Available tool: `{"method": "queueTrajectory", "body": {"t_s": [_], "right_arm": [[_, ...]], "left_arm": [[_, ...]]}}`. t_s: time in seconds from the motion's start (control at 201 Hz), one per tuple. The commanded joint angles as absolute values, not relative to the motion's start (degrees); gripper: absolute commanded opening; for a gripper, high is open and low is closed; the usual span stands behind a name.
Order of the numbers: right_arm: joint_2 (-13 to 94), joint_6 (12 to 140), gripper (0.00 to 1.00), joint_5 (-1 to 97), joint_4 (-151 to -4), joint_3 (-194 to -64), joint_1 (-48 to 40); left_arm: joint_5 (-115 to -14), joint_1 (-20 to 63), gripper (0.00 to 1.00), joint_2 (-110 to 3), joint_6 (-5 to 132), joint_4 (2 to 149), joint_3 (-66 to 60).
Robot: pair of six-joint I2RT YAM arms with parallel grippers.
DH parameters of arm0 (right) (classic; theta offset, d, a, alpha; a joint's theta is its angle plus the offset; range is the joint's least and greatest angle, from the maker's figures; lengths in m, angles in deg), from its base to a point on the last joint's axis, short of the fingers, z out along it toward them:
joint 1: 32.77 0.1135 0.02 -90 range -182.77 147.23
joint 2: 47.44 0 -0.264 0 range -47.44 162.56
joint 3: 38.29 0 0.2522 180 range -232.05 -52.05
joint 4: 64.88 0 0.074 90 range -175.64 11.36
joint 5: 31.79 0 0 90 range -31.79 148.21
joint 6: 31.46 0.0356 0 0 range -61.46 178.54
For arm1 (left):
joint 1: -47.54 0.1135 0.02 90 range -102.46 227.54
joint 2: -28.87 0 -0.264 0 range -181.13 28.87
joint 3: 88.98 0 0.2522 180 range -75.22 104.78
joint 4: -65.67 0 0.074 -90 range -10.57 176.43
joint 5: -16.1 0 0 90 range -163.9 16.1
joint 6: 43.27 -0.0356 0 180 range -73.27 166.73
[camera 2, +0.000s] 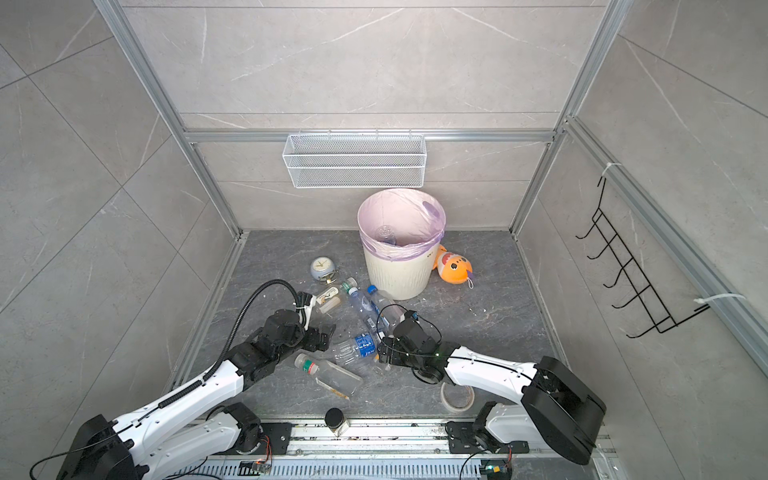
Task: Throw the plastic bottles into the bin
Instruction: 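Close the right gripper on the white-capped yellow-labelled bottle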
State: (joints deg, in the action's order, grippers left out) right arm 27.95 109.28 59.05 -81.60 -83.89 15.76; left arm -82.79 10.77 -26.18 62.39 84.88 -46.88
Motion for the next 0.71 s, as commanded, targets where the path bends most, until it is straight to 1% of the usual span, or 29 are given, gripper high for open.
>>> {"method": "queueTrajectory", "body": {"t_s": [0.0, 0.279, 0.702], "right_arm": [[29.2, 111.0, 0.95, 60.3, -80.6, -85.2, 16.1], [30.4, 111.5, 0.9, 60.4, -80.6, -84.8, 16.1], [29.6, 111.5, 0.74, 61.7, -82.2, -84.3, 16.1]], "left_arm": [[-82.9, 10.6, 1.0, -24.3, 61.6, 81.4, -48.3], [-81.7, 10.6, 1.0, -22.6, 60.2, 78.7, -51.7], [-80.5, 10.7, 1.0, -22.5, 59.7, 77.5, -52.7]]}}
